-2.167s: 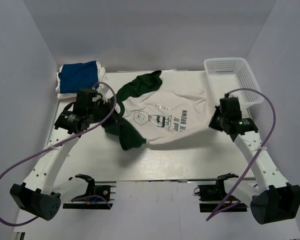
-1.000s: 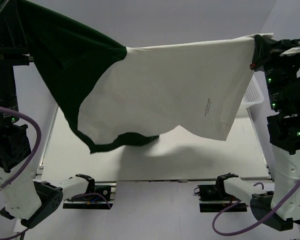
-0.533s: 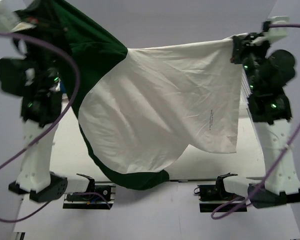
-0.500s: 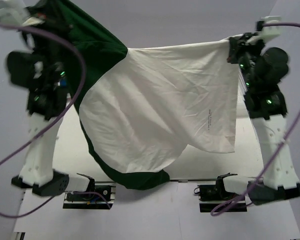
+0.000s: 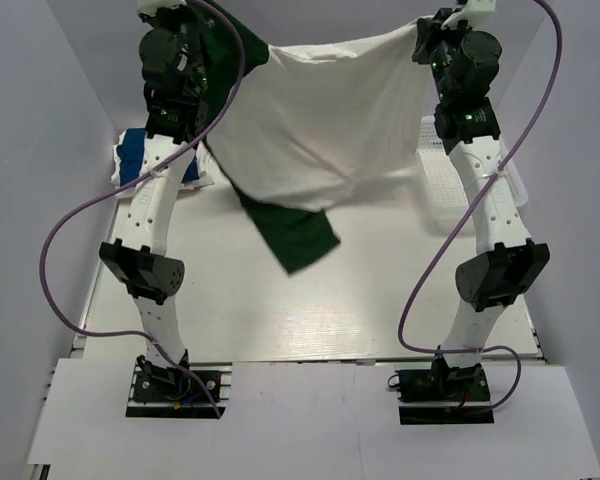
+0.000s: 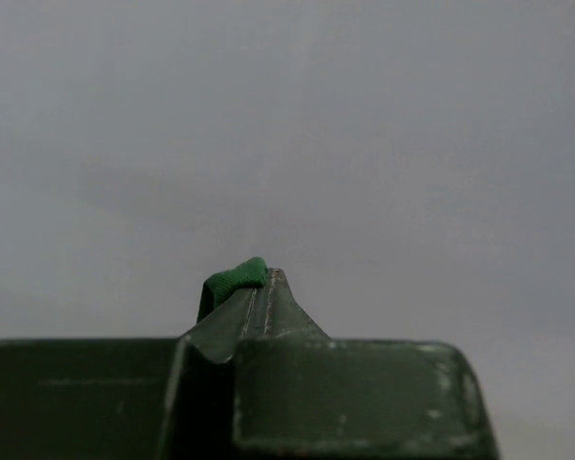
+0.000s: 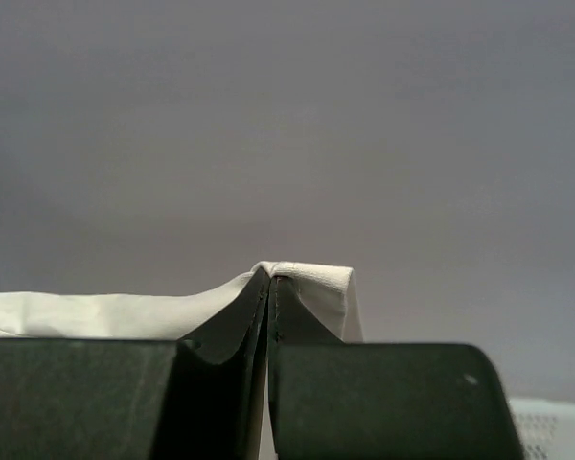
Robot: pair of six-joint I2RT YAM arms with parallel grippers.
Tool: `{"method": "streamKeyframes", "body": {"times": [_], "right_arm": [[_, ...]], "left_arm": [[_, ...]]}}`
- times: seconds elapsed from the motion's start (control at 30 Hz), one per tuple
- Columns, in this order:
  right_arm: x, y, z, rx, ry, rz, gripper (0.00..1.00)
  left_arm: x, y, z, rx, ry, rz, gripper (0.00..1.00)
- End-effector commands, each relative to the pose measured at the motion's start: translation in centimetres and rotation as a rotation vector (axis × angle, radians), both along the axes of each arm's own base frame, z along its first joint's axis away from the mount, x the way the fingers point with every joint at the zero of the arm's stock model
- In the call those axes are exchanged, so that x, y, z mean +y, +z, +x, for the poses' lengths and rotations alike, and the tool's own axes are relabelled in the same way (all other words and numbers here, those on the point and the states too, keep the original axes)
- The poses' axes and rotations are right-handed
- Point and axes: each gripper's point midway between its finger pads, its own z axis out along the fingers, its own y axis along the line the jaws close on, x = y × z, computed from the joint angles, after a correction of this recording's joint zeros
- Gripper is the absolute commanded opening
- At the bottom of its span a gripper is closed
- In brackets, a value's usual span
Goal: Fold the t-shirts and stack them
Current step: Flatten out the tshirt
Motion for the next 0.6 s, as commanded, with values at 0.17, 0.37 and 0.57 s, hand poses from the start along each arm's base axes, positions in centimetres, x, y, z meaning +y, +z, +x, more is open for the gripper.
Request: {"method": "streamKeyframes", "body": {"times": [0.17, 0.37, 0.57], "right_arm": [[-1.3, 10.2, -7.7, -0.34, 0.039, 0.082, 0.0], [-0.2, 0.7, -8.7, -0.233, 0.086, -0.133, 0.0], [1.4, -15.3, -11.9, 0.058, 0.236, -0.208, 0.0]], "left_arm": [[2.9, 13.3, -16.0, -0.329, -0.117, -0.044, 0.0], [4.3, 4.0, -18.5, -0.091, -0.104, -0.037, 0.0], [4.1, -19.1, -21.1, 0.354, -0.189, -0.302, 0.0]]}}
